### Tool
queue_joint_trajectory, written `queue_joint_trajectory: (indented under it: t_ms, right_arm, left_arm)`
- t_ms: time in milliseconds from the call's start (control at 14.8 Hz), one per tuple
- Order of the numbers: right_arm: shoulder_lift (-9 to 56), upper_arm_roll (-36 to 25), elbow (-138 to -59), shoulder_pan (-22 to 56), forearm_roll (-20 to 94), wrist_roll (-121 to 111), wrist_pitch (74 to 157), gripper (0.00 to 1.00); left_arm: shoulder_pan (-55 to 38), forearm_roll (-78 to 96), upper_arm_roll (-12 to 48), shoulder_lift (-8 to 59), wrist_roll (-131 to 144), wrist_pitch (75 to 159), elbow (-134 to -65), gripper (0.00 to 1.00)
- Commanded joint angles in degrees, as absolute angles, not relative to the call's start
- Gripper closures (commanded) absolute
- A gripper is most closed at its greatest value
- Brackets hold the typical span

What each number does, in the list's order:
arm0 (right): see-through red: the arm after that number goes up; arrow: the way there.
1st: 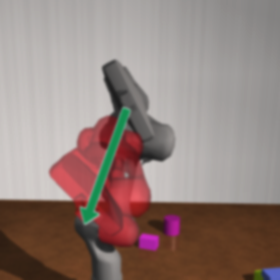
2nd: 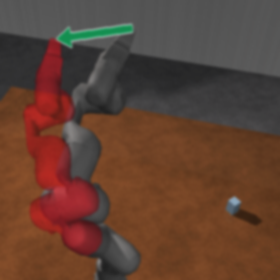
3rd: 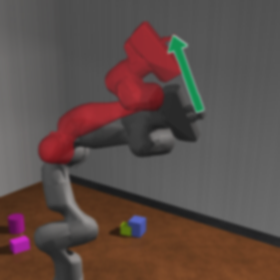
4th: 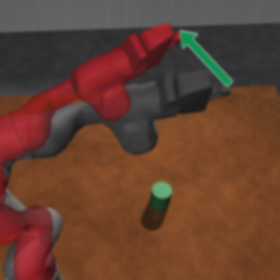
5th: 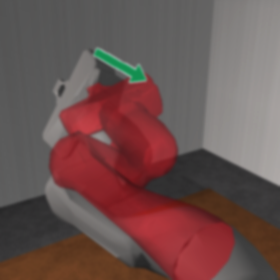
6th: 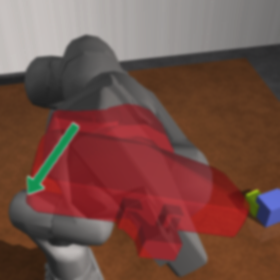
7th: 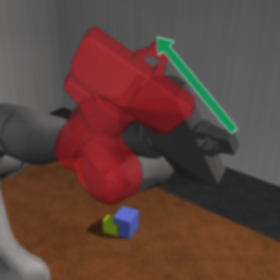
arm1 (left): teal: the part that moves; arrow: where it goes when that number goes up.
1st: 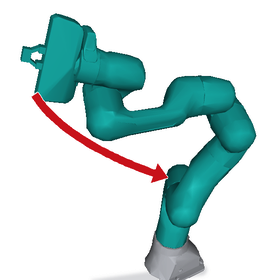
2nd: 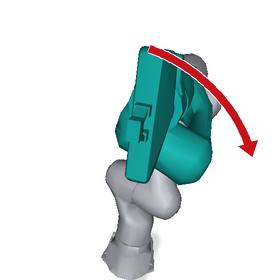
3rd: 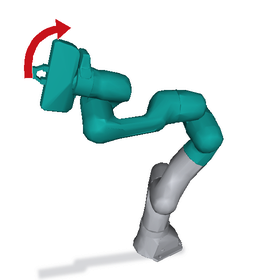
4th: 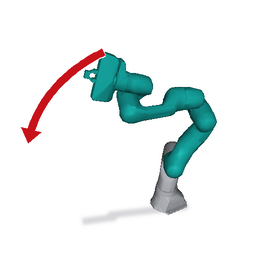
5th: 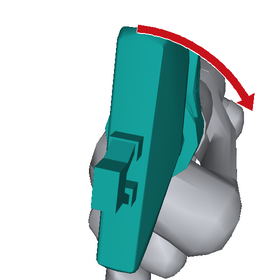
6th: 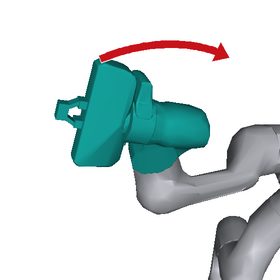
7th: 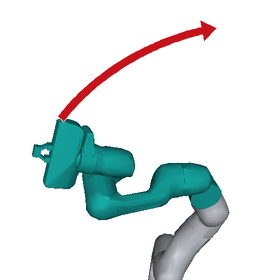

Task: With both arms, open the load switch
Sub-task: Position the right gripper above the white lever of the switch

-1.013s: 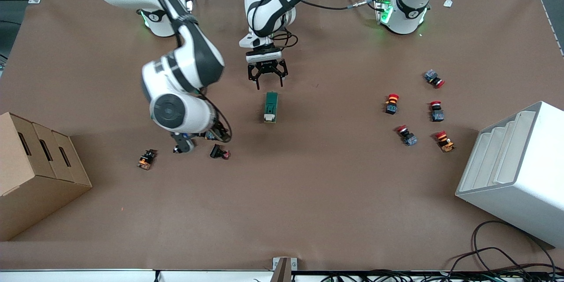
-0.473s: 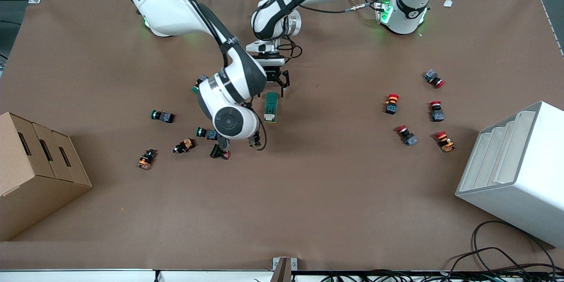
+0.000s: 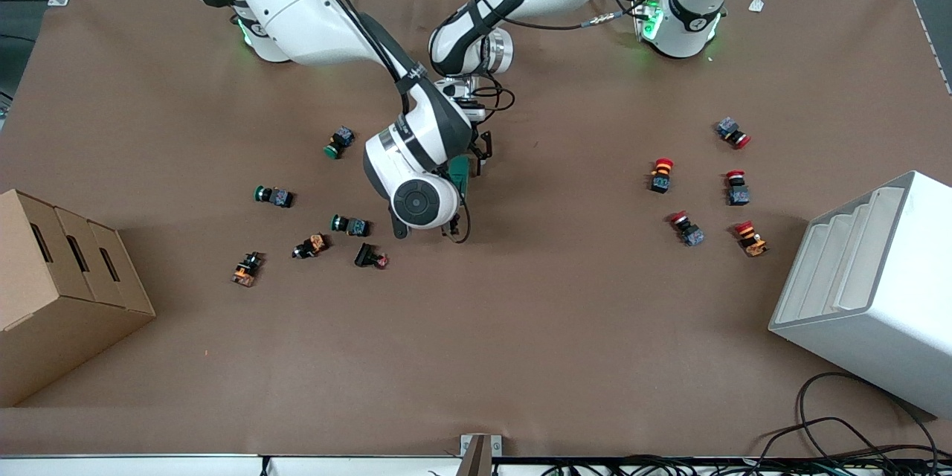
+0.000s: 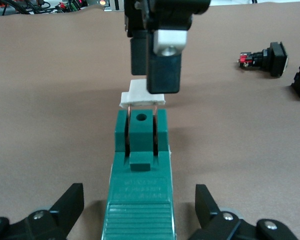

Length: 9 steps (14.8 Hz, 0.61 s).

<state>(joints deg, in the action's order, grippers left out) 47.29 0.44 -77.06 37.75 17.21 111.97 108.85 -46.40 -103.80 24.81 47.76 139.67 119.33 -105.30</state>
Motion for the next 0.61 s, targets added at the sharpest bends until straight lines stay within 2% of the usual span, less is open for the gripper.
queue_joint_trajectory:
  t_ms: [0,540]
  right_arm:
    - [47.5,0.4,-76.7,38.4,18.5,112.8,106.5,0.00]
    - [47.1,0.5,-76.1,39.1,18.5,112.7,99.6,0.00]
  left_arm:
    - [-46.6,-106.8,24.6,47.0,144.0,119.5,-107.9,0.01]
    - [-48.9,-107.7,24.6,47.5,149.2,114.4,-109.9,0.01]
